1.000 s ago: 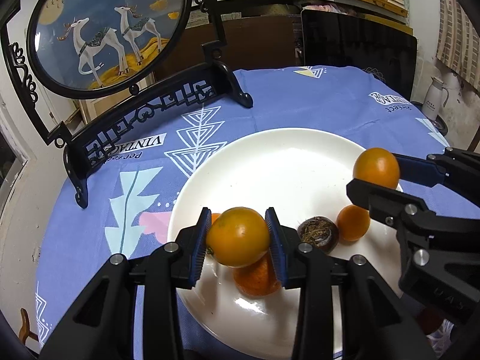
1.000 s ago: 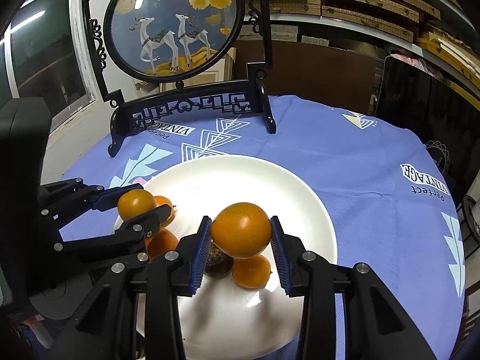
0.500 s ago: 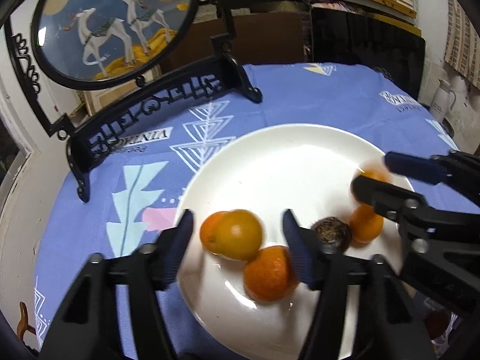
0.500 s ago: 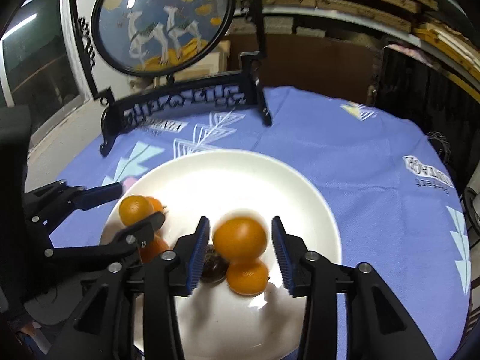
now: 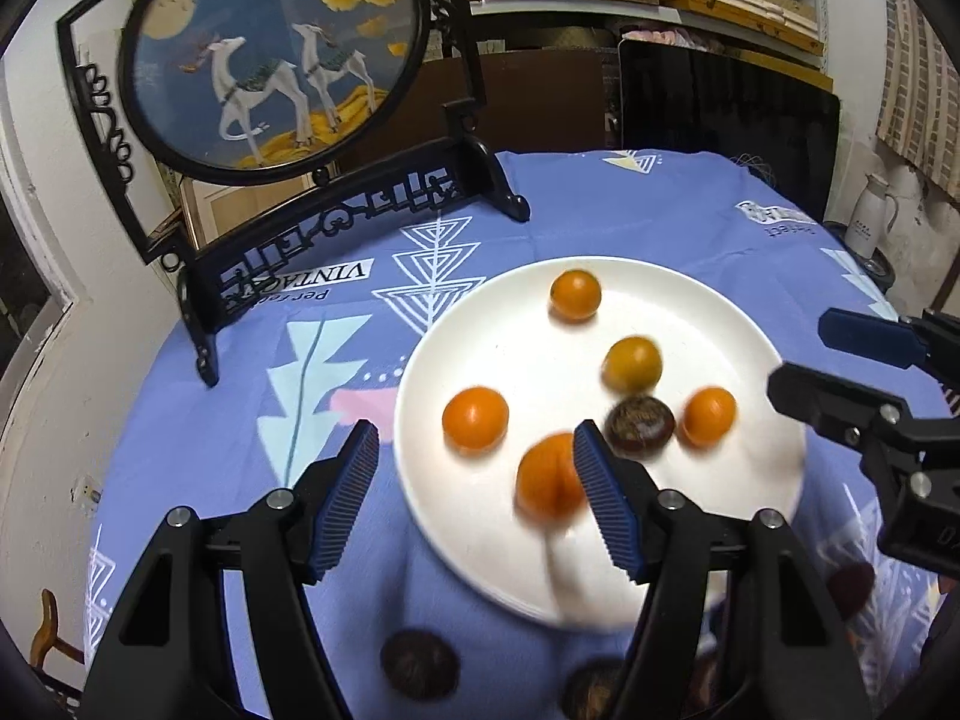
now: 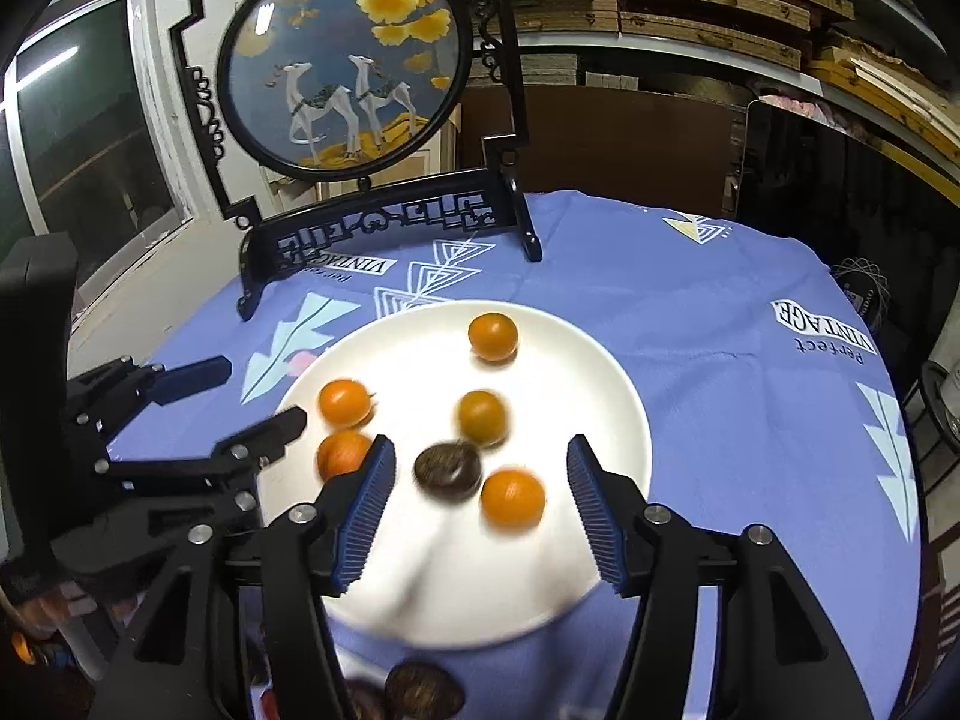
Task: Organize fruits
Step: 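Grasp a dark mangosteen with the left tool while the right tool grasps a red tomato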
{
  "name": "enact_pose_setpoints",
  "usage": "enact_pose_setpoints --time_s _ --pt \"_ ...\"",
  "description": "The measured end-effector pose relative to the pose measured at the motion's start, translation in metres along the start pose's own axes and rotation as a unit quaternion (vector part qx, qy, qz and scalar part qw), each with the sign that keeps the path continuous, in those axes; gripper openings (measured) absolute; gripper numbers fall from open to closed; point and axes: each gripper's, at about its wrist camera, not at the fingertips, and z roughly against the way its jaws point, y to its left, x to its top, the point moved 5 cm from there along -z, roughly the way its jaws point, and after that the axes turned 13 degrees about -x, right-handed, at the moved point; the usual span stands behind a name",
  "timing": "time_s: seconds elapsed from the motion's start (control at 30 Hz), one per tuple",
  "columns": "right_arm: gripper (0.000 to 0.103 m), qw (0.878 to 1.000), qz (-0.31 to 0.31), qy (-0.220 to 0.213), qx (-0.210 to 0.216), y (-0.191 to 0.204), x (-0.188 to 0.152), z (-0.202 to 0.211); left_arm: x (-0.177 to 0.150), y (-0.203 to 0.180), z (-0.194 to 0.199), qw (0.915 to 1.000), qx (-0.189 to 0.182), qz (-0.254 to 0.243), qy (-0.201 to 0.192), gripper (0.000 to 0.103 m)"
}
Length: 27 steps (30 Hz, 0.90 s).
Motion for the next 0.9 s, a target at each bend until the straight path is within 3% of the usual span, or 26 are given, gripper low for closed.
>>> enact_pose_setpoints --time_s 0.07,0.2,0.27,0.37,0.57,0.8,0.83,0.9 --pt "0.065 1.0 0.006 -0.002 0.004 0.003 -0.012 0.017 -0.008 0.002 0.017 0.9999 0.004 -0.005 -0.011 0.076" --pt "0.067 1.0 0.016 -0.004 0.018 0.007 -0.043 0.047 -0.03 0.007 0.044 0.9998 -0.001 -0.015 -0.015 0.076" --pt "0.073 0.999 0.013 0.003 0.036 0.009 -0.07 0.065 -0.049 0.008 0.057 0.9997 -0.015 -0.014 -0.008 0.078" --pt "0.074 0.999 0.031 0.01 0.043 0.018 -0.11 0.082 -0.078 0.006 0.069 0.9992 -0.031 -0.025 0.0 0.082" --pt "0.073 0.994 0.074 0.06 0.047 0.05 -0.173 0.082 -0.125 0.011 0.069 0.9977 -0.055 -0.015 0.037 0.083" --pt "0.073 0.991 0.076 0.095 0.059 0.08 -0.187 0.063 -0.144 0.026 0.07 0.9971 -0.057 -0.004 0.051 0.083" --pt "0.071 0.99 0.077 0.098 0.059 0.084 -0.187 0.059 -0.144 0.026 0.07 0.9969 -0.06 -0.004 0.051 0.083" --pt "0.053 0.99 0.082 0.098 0.053 0.089 -0.187 0.055 -0.148 0.022 0.069 0.9962 -0.066 -0.012 0.055 0.083"
